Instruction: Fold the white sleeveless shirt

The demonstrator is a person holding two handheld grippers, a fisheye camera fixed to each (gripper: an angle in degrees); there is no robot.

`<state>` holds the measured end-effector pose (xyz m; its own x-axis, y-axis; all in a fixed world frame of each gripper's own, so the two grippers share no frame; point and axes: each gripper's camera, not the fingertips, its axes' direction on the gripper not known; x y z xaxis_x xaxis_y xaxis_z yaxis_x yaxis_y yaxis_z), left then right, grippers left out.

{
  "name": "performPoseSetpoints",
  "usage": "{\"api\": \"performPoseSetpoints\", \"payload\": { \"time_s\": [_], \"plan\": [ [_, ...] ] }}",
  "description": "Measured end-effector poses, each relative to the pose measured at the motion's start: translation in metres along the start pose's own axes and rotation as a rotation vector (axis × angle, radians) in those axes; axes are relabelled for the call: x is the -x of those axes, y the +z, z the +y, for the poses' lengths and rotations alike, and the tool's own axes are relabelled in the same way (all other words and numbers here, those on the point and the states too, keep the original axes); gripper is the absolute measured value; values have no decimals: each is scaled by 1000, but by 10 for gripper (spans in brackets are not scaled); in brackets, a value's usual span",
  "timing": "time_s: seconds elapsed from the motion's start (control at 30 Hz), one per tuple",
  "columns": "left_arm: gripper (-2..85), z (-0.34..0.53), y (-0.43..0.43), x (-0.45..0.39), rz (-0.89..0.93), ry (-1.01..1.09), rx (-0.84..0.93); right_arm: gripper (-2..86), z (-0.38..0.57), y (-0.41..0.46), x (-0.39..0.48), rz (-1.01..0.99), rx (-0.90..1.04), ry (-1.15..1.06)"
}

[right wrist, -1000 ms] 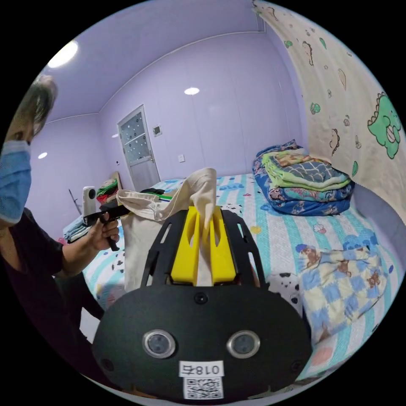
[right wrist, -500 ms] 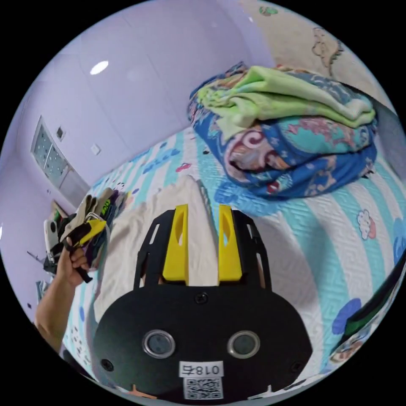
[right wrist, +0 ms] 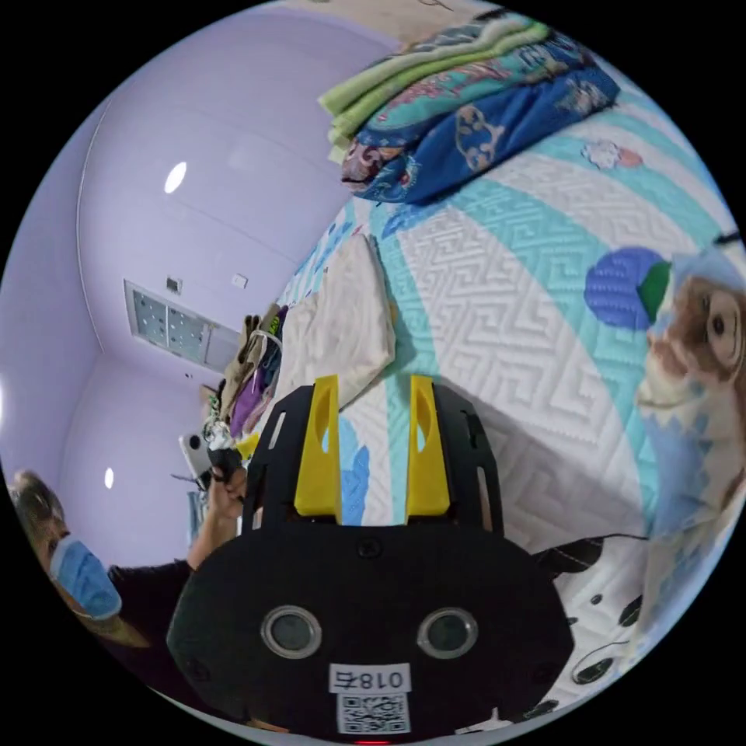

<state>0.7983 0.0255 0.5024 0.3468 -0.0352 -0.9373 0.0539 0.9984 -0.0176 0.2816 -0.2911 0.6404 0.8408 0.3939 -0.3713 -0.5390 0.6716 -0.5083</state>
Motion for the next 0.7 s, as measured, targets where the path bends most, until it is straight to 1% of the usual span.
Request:
{"api": "performPoseSetpoints", "payload": {
  "time_s": [0.07, 0.13, 0.2, 0.27, 0.3, 0.37, 0.47, 0.53, 0.57, 0.6, 0.63, 0.7],
  "plan": [
    [110, -6, 15, -7, -33, 24, 47, 133, -10, -6, -14, -82, -37, 74],
    [100, -17, 20, -23, -73, 88, 27, 133, -20, -3, -20, -159, -16, 104],
    [89, -25, 24, -35, -115, 136, 43, 124, -28, 3, -23, -170, 8, 128],
    [64, -32, 36, -43, -169, 162, 105, 82, -36, 6, -29, -135, -1, 152],
    [37, -36, 45, -42, -213, 130, 157, 68, -37, 7, -31, -142, -7, 156],
    [6, -37, 51, -38, -244, 83, 188, 21, -40, 9, -35, -133, -14, 169],
    [-2, -34, 48, -28, -175, 4, 224, 9, -42, 5, -30, -91, -18, 142],
    [4, -28, 50, -11, -81, -89, 285, 8, -42, 10, -32, -53, 13, 137],
    [14, -25, 50, -6, -47, -116, 286, 9, -41, 16, -38, -20, 40, 146],
    [33, -20, 48, 4, 37, -164, 279, 10, -40, 19, -41, 4, 56, 155],
    [59, -13, 46, 10, 129, -207, 281, 15, -36, 19, -48, 11, 44, 166],
    [85, -2, 36, 10, 229, -232, 251, 24, -26, 12, -47, -14, -29, 147]
  ]
}}
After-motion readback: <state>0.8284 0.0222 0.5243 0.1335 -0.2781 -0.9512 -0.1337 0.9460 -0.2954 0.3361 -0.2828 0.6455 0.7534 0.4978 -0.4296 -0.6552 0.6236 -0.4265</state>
